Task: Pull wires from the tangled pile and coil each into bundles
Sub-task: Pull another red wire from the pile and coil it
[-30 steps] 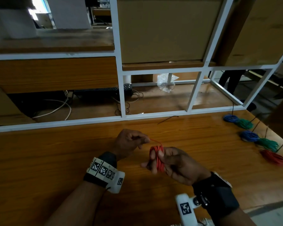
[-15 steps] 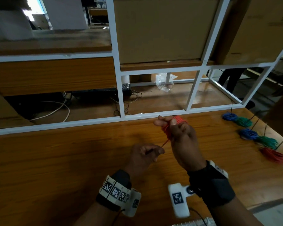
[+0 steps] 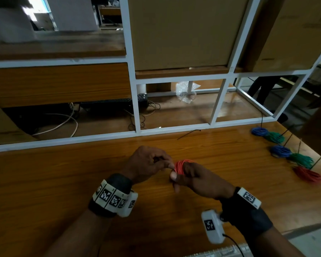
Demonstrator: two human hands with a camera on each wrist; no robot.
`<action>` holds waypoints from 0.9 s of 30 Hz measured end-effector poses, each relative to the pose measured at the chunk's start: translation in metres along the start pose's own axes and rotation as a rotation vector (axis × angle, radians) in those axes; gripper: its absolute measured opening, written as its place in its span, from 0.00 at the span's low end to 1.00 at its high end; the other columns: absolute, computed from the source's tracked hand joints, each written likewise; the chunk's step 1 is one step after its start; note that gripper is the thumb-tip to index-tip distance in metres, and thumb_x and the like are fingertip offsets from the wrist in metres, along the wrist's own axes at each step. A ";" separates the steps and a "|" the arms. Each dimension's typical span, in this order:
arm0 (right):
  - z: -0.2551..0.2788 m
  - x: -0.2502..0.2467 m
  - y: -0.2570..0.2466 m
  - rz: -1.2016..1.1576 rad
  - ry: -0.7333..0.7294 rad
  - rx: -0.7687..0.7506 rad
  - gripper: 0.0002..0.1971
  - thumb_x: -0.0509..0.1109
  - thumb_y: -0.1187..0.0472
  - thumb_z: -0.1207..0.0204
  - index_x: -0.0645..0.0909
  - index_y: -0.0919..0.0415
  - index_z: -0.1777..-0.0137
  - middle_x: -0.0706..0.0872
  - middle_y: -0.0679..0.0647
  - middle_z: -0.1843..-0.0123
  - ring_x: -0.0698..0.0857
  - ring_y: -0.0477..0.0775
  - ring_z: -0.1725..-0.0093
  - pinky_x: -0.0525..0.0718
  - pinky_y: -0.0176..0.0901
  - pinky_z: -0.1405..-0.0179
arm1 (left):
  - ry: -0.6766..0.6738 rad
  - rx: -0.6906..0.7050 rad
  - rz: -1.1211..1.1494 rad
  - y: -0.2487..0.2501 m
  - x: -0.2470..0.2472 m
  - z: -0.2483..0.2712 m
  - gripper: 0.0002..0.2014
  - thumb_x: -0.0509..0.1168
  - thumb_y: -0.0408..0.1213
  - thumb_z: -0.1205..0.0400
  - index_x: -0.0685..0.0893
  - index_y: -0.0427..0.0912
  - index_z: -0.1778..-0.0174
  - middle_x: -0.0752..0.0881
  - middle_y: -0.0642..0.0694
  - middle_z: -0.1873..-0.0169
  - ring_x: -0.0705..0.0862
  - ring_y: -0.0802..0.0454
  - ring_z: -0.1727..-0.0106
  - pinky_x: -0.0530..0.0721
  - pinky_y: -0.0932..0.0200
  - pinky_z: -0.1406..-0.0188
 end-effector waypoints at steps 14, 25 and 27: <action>0.015 0.001 -0.010 -0.593 -0.123 -0.084 0.14 0.69 0.53 0.13 0.80 0.65 0.54 0.76 0.67 0.72 0.88 0.64 0.55 0.83 0.46 0.50 | 0.077 -0.241 0.818 0.001 0.032 0.005 0.16 0.75 0.34 0.23 0.85 0.29 0.43 0.87 0.35 0.37 0.86 0.39 0.35 0.86 0.43 0.42; 0.016 -0.007 -0.005 -0.781 -0.282 -0.037 0.14 0.71 0.54 0.15 0.82 0.67 0.53 0.86 0.65 0.65 0.89 0.65 0.45 0.85 0.50 0.43 | 0.007 -0.268 0.735 0.014 0.029 0.007 0.13 0.69 0.24 0.20 0.86 0.25 0.40 0.91 0.36 0.46 0.89 0.41 0.41 0.86 0.54 0.45; 0.013 -0.009 -0.005 -0.784 -0.250 -0.024 0.12 0.68 0.58 0.14 0.83 0.68 0.53 0.86 0.67 0.64 0.89 0.65 0.46 0.86 0.49 0.45 | 0.032 -0.277 0.788 0.010 0.030 0.008 0.13 0.70 0.25 0.20 0.86 0.25 0.40 0.91 0.32 0.47 0.90 0.39 0.43 0.86 0.51 0.45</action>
Point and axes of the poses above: each hand's wrist, its own z-axis away from the middle knuckle, its own x-axis out of the palm, y = z × x, the point moved 5 cm from there along -z, towards the middle knuckle
